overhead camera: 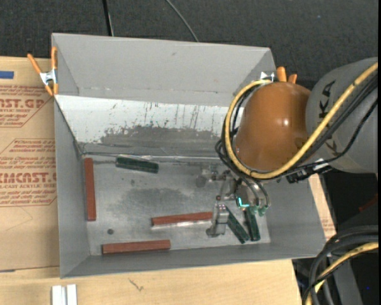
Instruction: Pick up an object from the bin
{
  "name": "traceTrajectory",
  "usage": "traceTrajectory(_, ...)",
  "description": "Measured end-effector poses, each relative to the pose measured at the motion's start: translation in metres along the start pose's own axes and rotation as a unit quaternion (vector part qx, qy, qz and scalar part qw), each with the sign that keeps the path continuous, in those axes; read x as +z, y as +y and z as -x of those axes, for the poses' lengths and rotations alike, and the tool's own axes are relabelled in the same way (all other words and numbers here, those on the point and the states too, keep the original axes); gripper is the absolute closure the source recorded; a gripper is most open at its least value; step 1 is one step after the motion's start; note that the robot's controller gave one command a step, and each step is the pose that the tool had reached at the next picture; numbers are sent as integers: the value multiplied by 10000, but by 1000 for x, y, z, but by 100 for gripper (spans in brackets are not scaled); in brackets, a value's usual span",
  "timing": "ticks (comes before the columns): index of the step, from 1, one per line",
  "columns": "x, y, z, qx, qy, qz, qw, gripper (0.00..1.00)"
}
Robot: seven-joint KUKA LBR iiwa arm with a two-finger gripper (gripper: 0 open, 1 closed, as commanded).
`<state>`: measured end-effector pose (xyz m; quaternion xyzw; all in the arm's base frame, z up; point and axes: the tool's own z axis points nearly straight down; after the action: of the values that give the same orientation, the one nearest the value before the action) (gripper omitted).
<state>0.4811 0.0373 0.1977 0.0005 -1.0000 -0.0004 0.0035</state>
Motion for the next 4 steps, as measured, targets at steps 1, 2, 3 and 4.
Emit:
traceTrajectory(1, -3, 0, 2, 2, -38, 2, 10000, 0)
traceTrajectory(2, 72, 8, 10, 204, -62, 7, 9998, 0)
traceTrajectory(3, 99, 8, 13, 371, -15, 3, 9993, 0)
traceTrajectory(4, 60, 38, 14, 371, -49, 11, 9993, 0)
